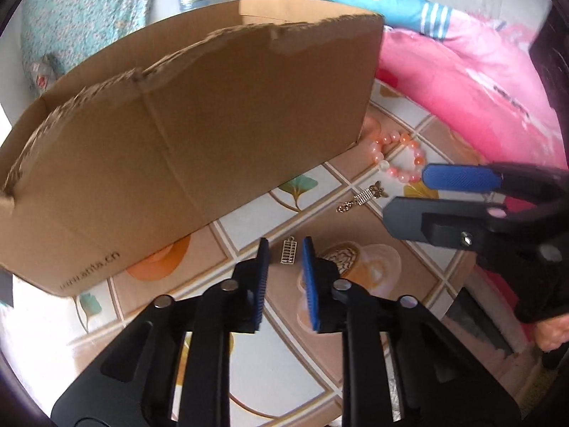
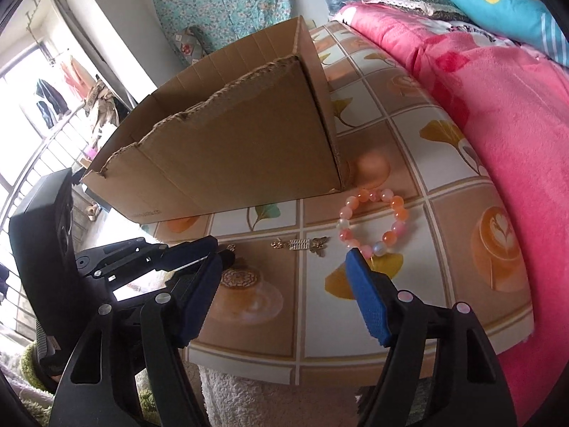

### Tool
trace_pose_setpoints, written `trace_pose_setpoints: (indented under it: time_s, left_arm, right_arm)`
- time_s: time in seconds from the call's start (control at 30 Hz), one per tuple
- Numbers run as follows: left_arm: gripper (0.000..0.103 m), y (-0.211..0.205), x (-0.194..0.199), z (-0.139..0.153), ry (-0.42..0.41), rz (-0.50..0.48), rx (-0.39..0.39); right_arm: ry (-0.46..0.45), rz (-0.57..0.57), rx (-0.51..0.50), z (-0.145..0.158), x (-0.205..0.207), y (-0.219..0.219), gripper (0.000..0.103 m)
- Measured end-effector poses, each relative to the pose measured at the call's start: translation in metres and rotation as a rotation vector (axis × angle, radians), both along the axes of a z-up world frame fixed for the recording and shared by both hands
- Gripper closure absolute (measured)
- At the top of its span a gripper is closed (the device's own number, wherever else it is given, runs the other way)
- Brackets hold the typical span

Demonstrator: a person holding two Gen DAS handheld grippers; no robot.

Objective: Organize jewelry

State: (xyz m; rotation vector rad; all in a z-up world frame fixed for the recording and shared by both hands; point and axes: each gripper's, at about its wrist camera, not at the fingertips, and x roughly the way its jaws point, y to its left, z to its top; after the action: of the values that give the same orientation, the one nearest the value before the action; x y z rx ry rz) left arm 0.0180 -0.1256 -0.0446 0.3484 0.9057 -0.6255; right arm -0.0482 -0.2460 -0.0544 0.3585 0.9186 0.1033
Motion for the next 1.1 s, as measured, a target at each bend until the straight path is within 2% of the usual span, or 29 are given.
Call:
trace_pose_setpoints:
  time_s: [0.13,0.27,0.5,0.73,0.87,1.1]
  left_arm:
    - [0.098,-0.007,0.0,0.001,0.005,-0.02,0.034]
    - [0.099,-0.01,0.001,0.002,0.016,-0.015,0.036]
    - [0.099,0.015,0.011,0.004,0.05,0.067,-0.02]
    - [0.099,0.058,0.013,0.006,0.04,0.193,-0.028]
    - [0.099,0.071,0.014,0.004,0.047,0.231,-0.038]
    - [0.099,0.079,0.016,0.001,0.059,0.241,-0.059]
  right_arm:
    - [-0.004,-0.001,0.006,-0.001,0.003,-0.004,0.033]
    - [-0.017,-0.003,0.01,0.003,0.0,-0.005,0.033]
    - [-0.036,0.015,-0.005,0.01,-0.008,-0.003,0.033]
    - [-0.03,0.123,-0.055,0.011,0.002,0.022,0.033]
    - [0.004,0.145,-0.102,0.007,0.011,0.03,0.048]
    - [0.051,0.184,-0.152,0.002,0.029,0.037,0.068]
